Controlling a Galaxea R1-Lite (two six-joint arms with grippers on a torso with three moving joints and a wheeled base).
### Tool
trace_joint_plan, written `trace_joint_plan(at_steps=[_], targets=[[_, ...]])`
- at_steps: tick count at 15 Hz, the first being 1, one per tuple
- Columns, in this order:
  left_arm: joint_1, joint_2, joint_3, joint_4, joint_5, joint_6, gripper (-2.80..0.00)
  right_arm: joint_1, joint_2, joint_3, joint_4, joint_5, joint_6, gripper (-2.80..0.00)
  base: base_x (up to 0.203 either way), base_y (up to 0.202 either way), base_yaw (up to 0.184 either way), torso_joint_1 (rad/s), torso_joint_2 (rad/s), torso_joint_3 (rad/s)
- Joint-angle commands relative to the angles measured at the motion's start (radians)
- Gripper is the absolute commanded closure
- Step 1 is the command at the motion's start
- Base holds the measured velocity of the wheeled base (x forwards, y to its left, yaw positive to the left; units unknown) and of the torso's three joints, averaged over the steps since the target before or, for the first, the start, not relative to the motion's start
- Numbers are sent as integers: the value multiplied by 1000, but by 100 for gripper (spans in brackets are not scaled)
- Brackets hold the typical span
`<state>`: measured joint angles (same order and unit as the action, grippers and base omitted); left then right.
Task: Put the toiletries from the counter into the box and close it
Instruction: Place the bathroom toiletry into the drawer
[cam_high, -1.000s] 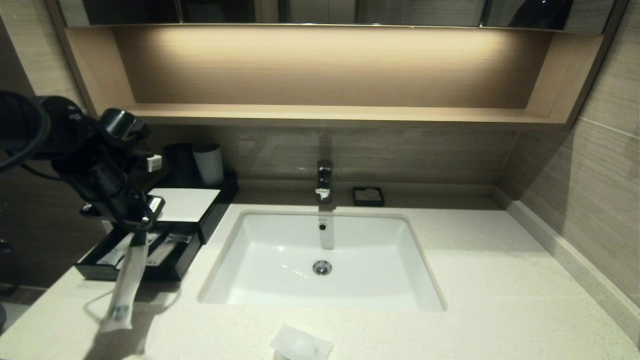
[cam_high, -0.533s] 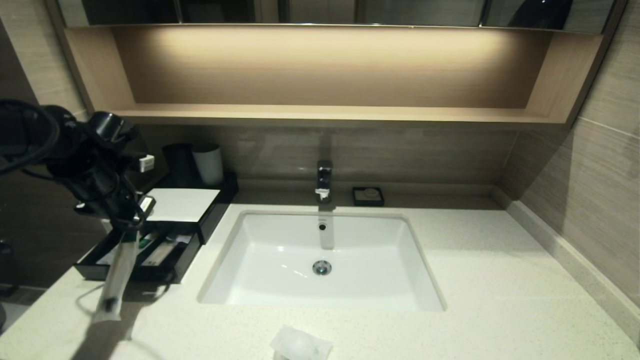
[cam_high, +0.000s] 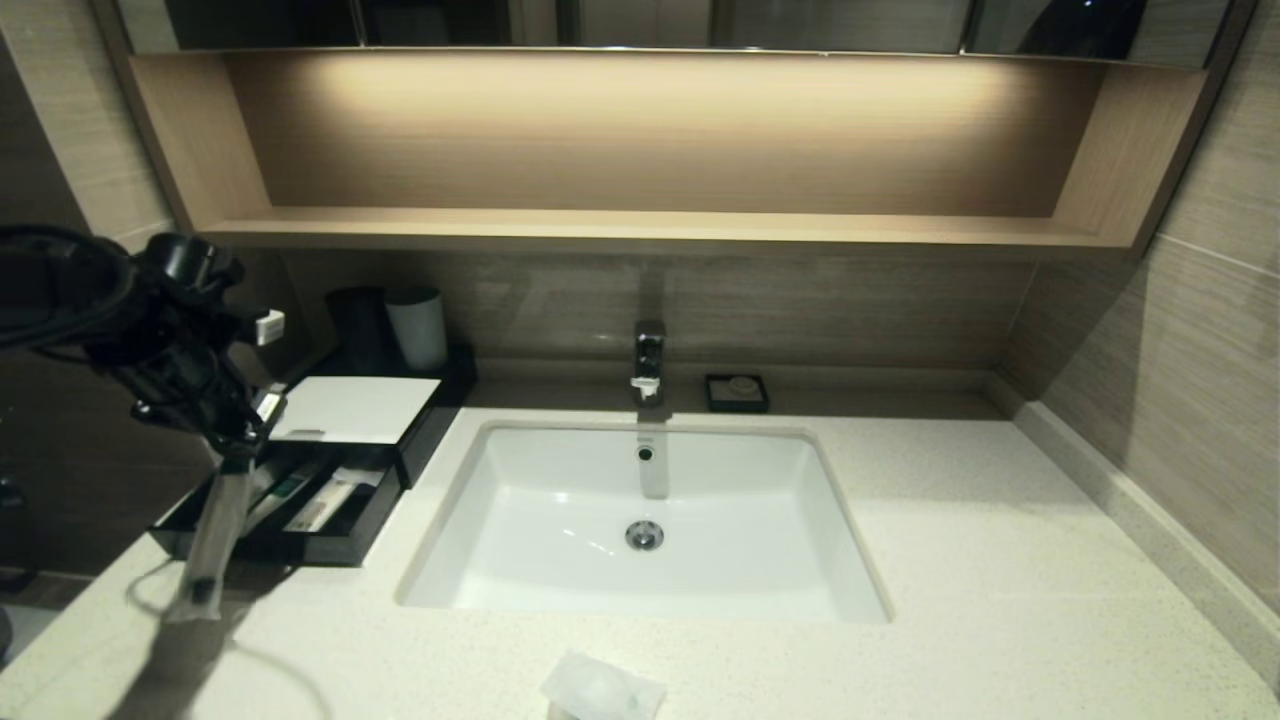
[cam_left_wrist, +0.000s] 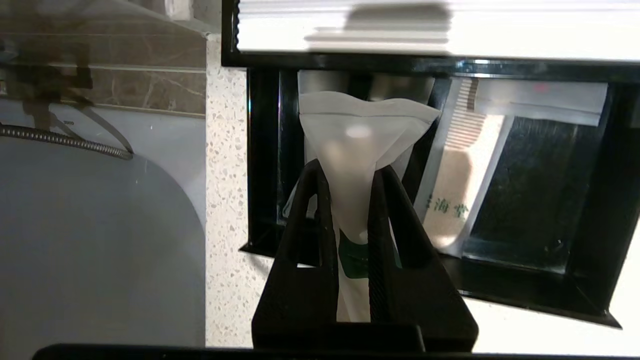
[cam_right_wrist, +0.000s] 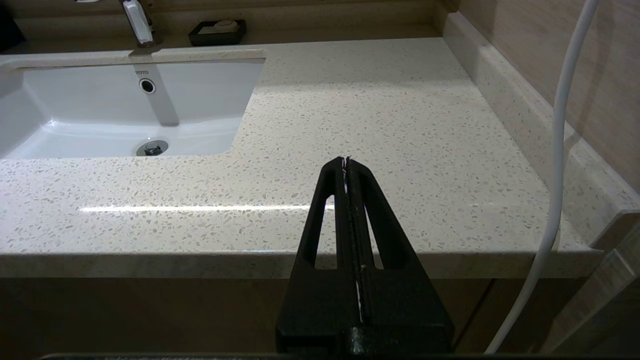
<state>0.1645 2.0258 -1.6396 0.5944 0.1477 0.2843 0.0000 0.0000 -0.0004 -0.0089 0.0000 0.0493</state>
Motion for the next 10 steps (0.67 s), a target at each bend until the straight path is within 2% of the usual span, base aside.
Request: trace_joint_plan(at_steps=[1, 10], targets=[[3, 31, -14, -5, 1, 1, 0, 0, 2, 0, 0, 0, 0, 0, 0, 0, 0, 0, 0, 0], [3, 60, -63, 12, 0, -13, 0, 0, 2, 0, 0, 0, 0, 0, 0, 0, 0, 0, 0, 0]])
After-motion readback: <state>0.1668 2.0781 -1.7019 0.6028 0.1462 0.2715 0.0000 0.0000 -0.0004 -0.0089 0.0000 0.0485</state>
